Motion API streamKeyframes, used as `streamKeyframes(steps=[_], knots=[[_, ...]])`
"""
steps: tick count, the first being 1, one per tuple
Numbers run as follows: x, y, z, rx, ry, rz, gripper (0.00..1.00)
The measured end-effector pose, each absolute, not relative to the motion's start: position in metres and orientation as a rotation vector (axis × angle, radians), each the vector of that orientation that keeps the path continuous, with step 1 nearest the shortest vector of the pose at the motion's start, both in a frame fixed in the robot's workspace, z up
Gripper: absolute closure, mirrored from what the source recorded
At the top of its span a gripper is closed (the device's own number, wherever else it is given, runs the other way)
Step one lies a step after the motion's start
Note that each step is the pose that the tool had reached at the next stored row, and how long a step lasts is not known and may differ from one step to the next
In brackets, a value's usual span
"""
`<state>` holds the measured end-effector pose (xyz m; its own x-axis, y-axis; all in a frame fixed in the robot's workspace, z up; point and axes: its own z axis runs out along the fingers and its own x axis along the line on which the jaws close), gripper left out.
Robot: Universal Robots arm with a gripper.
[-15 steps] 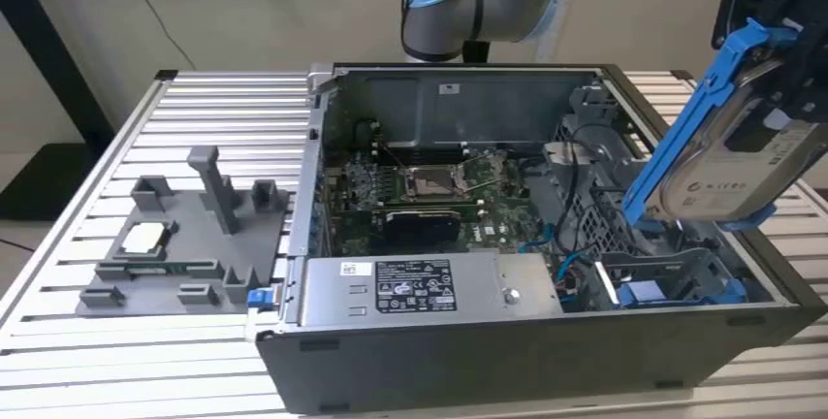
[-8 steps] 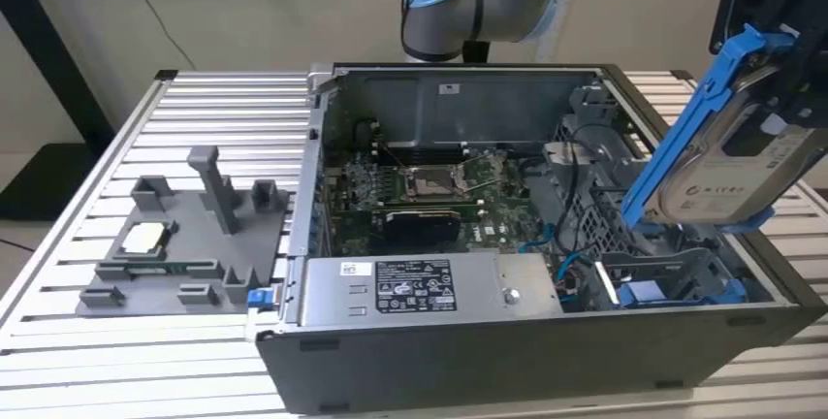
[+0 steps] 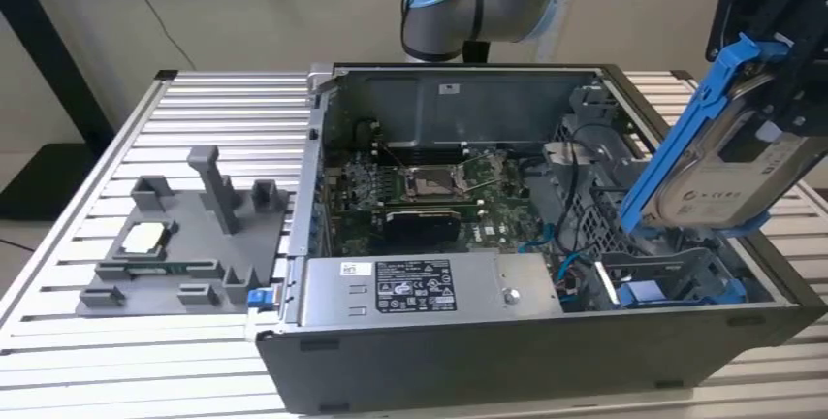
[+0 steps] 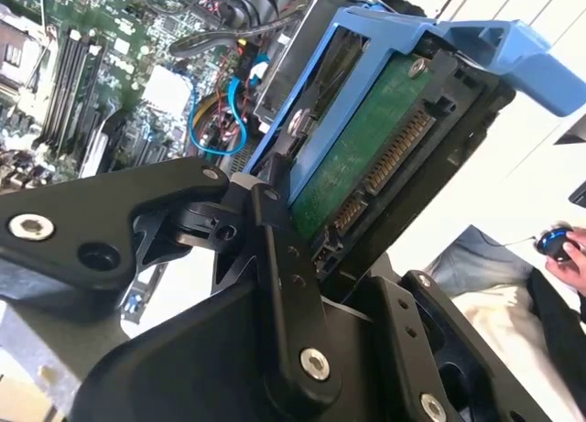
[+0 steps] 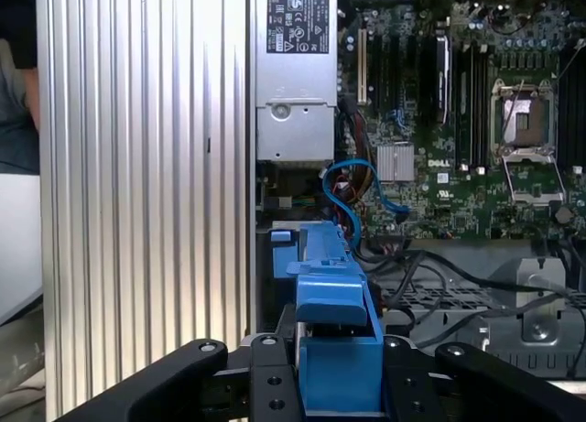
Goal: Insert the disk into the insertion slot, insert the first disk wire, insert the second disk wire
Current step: 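Insert the disk into the insertion slot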
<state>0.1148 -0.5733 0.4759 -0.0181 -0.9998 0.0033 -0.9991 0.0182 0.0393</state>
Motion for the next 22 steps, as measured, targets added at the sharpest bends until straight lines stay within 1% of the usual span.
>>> streamKeyframes(steps=[22], knots=[[0.115,-0.573,0.465,2.18,-2.22,-0.04,0.67]])
